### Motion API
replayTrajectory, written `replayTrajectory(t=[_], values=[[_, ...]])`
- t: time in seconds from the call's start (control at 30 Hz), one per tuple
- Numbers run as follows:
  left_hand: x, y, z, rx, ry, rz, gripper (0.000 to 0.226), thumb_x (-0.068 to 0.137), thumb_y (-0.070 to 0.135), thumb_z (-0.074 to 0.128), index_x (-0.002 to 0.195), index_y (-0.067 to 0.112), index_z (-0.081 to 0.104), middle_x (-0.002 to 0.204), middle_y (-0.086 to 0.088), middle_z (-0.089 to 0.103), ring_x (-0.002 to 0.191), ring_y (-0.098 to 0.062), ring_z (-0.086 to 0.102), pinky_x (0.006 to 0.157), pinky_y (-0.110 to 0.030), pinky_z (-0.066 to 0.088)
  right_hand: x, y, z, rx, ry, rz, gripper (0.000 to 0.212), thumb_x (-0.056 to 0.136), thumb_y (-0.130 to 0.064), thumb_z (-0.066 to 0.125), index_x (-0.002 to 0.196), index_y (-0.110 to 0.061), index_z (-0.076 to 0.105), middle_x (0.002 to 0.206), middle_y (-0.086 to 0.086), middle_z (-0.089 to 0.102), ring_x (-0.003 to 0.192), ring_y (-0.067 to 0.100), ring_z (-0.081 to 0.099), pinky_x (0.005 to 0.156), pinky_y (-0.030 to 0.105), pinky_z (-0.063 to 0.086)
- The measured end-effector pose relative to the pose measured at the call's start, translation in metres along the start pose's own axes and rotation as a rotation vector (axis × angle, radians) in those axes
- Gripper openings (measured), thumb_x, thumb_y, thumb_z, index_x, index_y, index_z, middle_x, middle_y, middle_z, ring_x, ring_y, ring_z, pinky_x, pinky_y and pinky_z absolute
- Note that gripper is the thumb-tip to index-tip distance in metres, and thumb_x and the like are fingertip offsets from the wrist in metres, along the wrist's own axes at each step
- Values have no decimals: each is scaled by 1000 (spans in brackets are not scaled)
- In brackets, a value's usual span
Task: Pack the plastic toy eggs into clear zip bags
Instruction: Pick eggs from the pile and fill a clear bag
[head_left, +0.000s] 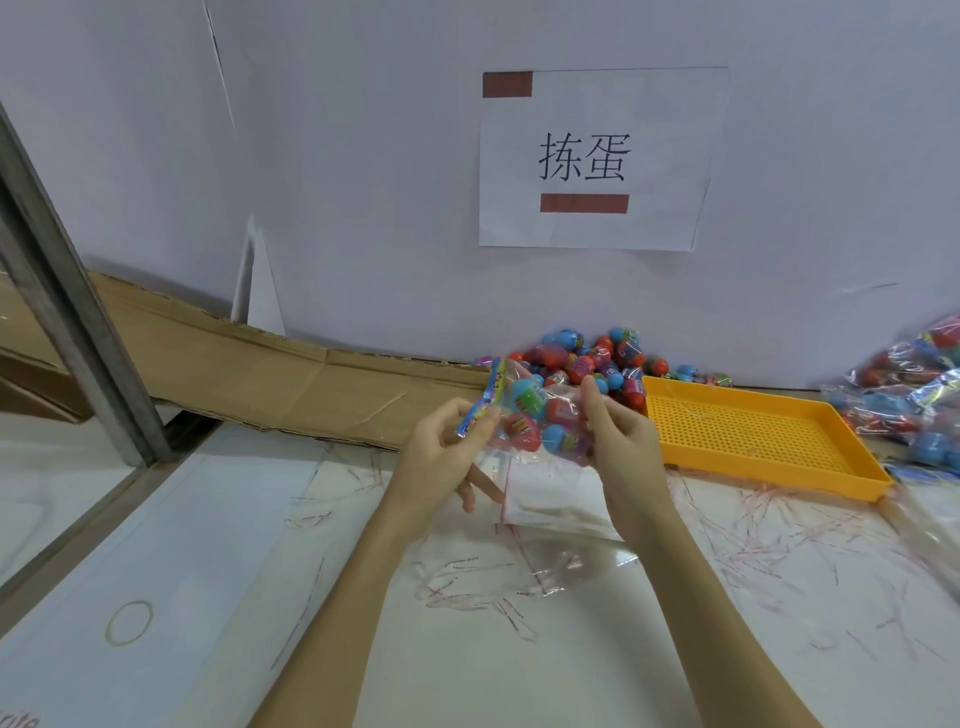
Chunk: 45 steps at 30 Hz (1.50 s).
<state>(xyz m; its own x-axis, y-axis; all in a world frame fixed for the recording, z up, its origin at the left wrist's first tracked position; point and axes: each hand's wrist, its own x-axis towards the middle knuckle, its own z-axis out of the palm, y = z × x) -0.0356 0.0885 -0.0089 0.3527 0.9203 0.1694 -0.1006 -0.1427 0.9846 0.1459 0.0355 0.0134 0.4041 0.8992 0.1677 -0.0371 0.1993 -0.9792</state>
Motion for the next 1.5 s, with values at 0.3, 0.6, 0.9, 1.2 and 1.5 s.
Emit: replayTrajectory(t=[0.3,0.6,0.9,1.2,1.5], values=[[1,-1,7,73,233,102,33,105,35,61,78,17,67,74,3,70,70,-8,64,57,-19,51,1,1,-8,-228,-190,-50,32,101,-43,57,86,-29,82,88,-1,79,87,22,74,80,44,60],[4,-7,2,194,304,186,26,104,36,60,82,24,67,79,7,73,76,-4,70,63,-19,56,-6,3,8,-128,-160,-34,27,102,-40,56,100,-32,82,98,-7,79,96,12,74,83,32,61],[2,-7,4,149,90,64,30,102,43,62,99,16,73,80,-4,75,57,-21,68,50,-34,57,1,2,1,-61,-55,45,29,93,-56,59,93,-36,80,95,6,78,85,19,76,67,30,63],[3,-7,-3,141,248,157,29,103,37,62,77,25,63,62,-9,59,39,-15,49,36,-25,39,-3,1,-10,-140,-510,172,38,85,-44,77,115,-34,57,91,14,78,63,19,68,50,23,47],[5,-6,-11,248,509,101,56,106,50,47,86,0,62,64,-5,60,52,-8,53,49,-24,42,-4,1,-12,-172,-588,151,35,84,-34,78,108,-41,53,83,16,76,59,17,64,53,22,52]])
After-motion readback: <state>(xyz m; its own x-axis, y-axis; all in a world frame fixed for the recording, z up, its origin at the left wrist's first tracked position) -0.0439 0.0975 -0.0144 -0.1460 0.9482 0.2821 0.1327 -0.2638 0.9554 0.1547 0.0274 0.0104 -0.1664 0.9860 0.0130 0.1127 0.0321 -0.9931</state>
